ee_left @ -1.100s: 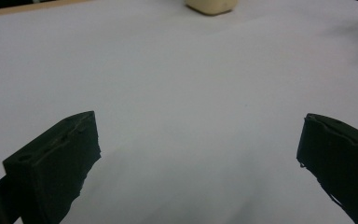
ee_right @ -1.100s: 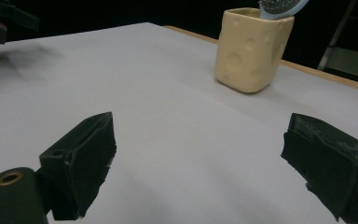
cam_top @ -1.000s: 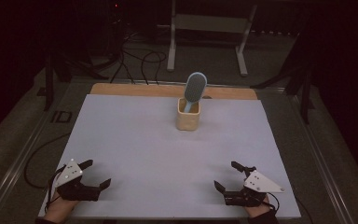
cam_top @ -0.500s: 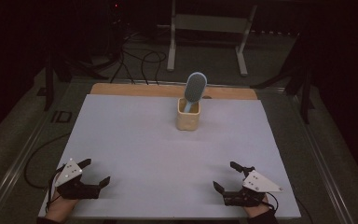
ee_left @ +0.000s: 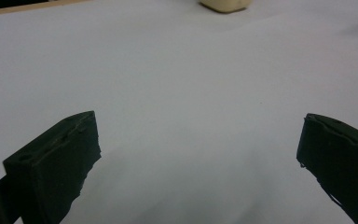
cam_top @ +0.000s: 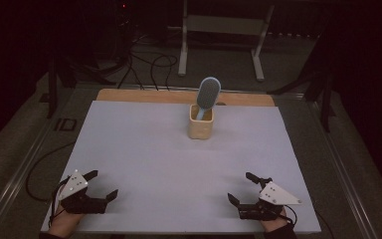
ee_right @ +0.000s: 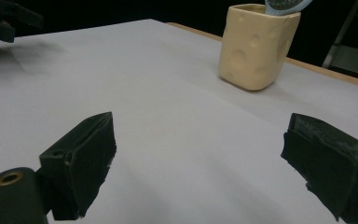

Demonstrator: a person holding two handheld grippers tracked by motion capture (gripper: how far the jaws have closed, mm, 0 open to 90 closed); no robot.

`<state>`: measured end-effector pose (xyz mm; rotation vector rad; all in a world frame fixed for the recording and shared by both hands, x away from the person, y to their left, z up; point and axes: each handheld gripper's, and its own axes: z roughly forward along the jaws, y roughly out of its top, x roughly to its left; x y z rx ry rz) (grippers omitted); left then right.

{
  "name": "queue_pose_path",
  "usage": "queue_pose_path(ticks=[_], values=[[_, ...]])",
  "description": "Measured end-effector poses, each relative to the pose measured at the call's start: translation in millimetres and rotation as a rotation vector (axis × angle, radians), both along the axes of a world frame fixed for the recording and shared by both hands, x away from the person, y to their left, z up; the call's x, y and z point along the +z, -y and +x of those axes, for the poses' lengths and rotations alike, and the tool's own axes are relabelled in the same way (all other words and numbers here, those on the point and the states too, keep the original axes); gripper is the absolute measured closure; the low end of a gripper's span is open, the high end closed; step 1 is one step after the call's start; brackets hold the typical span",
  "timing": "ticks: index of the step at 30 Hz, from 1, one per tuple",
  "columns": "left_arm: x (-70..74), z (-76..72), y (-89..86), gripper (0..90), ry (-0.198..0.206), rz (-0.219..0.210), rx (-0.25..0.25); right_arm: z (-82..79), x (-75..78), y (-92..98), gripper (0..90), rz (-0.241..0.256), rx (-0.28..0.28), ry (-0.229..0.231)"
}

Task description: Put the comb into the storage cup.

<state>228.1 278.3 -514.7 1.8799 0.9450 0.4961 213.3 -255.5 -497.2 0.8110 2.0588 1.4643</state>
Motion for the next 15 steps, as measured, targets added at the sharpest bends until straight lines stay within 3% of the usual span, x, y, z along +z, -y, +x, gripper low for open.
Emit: queue_pose_path(ticks=[15], values=[[1.5,-0.7,-1.5,0.0,0.004,-0.022,0.003,-0.1,0.5,0.2,8.8,-0.001,-0.004,0.002]])
